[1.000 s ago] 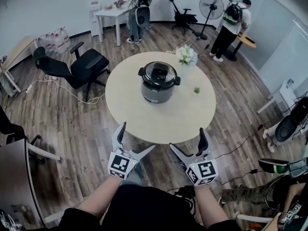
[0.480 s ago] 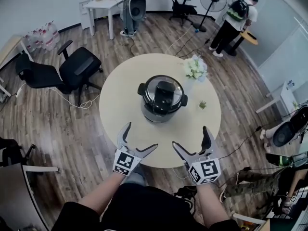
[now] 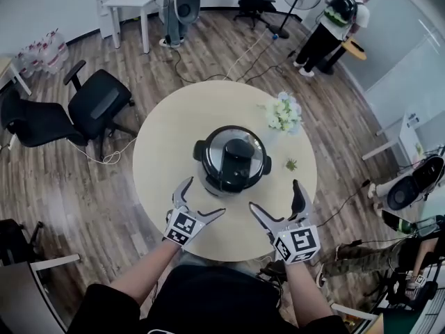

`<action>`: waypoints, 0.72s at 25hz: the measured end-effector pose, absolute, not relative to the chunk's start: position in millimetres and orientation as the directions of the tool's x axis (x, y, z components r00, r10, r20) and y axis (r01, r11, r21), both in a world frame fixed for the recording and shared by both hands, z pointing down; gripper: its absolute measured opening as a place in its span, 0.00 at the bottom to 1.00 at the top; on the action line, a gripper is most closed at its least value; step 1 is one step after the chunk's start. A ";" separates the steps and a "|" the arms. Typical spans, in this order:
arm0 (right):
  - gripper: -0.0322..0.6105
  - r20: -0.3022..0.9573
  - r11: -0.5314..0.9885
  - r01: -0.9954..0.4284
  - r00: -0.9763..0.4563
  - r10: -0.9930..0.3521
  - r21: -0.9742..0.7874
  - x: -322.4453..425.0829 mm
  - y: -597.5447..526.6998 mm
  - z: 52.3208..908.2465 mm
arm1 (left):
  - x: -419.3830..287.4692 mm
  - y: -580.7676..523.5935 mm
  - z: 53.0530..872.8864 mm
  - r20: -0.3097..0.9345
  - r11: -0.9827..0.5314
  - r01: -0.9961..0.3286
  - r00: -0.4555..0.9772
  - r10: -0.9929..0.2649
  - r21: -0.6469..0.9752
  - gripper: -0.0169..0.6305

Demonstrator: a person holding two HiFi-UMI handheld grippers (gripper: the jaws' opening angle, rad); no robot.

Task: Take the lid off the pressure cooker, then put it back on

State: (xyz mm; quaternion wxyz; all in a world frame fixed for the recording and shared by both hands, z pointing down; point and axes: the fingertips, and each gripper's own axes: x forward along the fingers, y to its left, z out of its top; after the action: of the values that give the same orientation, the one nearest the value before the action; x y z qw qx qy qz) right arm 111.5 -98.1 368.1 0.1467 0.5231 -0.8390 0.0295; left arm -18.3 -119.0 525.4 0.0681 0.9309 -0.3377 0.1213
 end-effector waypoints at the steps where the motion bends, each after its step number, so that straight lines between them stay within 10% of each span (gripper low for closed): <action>1: 0.98 0.278 0.454 -0.884 -0.412 -0.868 0.107 110.8 -105.6 367.5 | -16.3 -124.7 531.4 0.283 -0.764 -0.643 0.743 -0.606 0.051 0.94; 18: 0.98 0.415 0.666 -0.736 -0.572 -0.708 0.122 93.8 -192.4 399.3 | 13.4 -174.3 629.8 0.438 -0.735 -0.673 0.687 -0.580 0.083 0.94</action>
State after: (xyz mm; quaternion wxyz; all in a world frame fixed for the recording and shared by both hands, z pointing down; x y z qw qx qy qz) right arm 93.8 -192.4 399.3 0.2196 0.4073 -0.8859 0.0322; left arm 13.4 -174.3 629.8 0.1193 0.9107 -0.3438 0.1954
